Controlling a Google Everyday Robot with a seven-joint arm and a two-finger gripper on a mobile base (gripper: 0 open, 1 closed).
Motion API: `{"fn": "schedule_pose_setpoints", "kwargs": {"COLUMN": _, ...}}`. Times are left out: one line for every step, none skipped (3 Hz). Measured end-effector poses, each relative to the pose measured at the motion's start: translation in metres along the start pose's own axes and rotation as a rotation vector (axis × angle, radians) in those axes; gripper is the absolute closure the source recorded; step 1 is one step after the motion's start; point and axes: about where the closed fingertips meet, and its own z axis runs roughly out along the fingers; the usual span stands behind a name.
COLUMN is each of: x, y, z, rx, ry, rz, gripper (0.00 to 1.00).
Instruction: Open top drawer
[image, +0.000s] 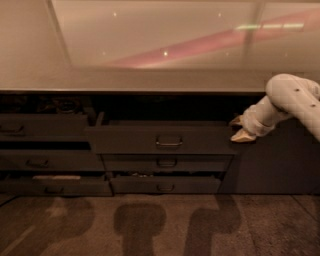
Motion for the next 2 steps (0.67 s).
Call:
{"fn": "schedule_pose_setpoints", "kwargs": {"x": 0.0005, "y": 0.0031, "z": -0.0005, "rx": -0.001, "ry": 0.000, "rz": 0.002, "gripper": 1.00}}
{"fn": "schedule_pose_setpoints", "kwargs": {"x": 0.0007, "y": 0.0061, "z": -0.0073, "rx": 0.022, "ry": 0.009, "rz": 0.005, "gripper": 1.00}}
